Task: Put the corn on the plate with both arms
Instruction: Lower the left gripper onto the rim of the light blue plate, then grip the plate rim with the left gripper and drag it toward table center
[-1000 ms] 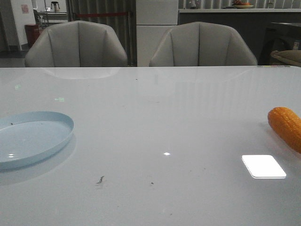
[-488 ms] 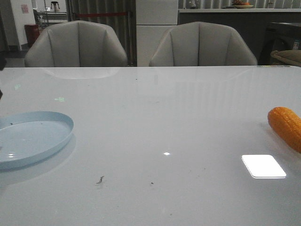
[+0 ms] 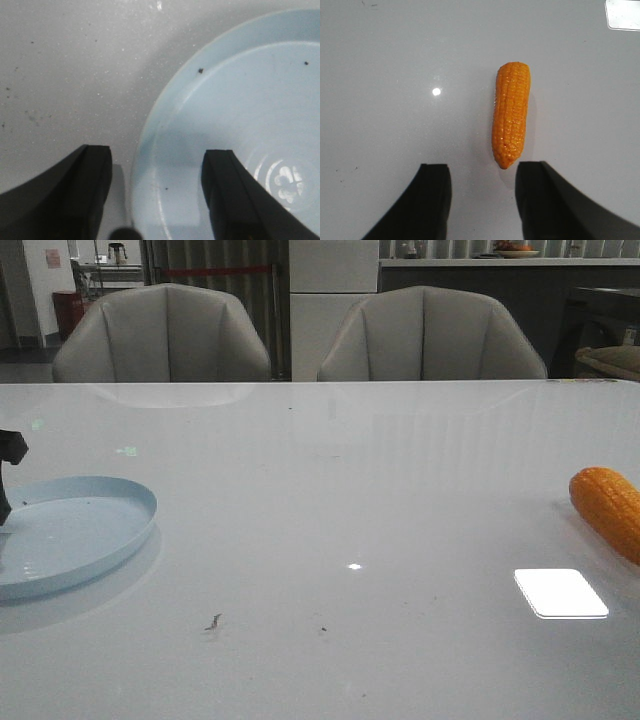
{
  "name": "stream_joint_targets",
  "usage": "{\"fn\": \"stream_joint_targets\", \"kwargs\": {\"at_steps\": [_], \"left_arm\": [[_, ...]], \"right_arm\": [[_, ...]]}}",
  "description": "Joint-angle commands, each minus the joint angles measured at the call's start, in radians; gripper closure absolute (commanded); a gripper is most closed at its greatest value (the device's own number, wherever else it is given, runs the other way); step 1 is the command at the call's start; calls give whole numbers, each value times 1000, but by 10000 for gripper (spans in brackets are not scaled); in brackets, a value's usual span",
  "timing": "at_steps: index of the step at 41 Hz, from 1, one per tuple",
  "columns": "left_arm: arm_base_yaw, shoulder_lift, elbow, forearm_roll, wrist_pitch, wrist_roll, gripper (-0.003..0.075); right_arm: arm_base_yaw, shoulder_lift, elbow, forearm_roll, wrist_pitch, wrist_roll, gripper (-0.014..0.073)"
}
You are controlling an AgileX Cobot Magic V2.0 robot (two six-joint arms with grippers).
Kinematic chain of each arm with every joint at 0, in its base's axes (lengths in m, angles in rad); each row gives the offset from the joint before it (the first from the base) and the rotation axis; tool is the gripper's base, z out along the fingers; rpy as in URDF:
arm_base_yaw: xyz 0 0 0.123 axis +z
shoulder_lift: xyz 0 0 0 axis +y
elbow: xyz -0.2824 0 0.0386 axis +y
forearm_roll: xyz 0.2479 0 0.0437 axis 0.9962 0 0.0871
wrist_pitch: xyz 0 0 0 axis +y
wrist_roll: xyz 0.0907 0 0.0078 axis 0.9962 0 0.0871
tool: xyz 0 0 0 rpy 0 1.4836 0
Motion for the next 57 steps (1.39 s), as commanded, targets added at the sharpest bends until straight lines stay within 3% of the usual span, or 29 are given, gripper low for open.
{"fn": "stream_joint_targets", "kwargs": {"at_steps": [1,19,22,32,47,57], "left_arm": [[2,-43,-31,-1,-33,-8,262],[2,-20,-31,-1,-20,-8,280],[2,-18,-31,-6,-18,-8,336],[2,-6,-31,-6,-1,-8,636],[2,-10,-49,-13,10,-8,626],[2,-12,-143,-113,71,-8,626]], "right_arm": [[2,-8,-36,3,-61,-2,175],[2,-8,-36,3,-61,-2,175],[2,-8,-36,3,-61,-2,175],[2,-8,-36,3,-63,-2,175],[2,-8,-36,3,-63,-2,175],[2,-8,-36,3,-63,-2,175]]}}
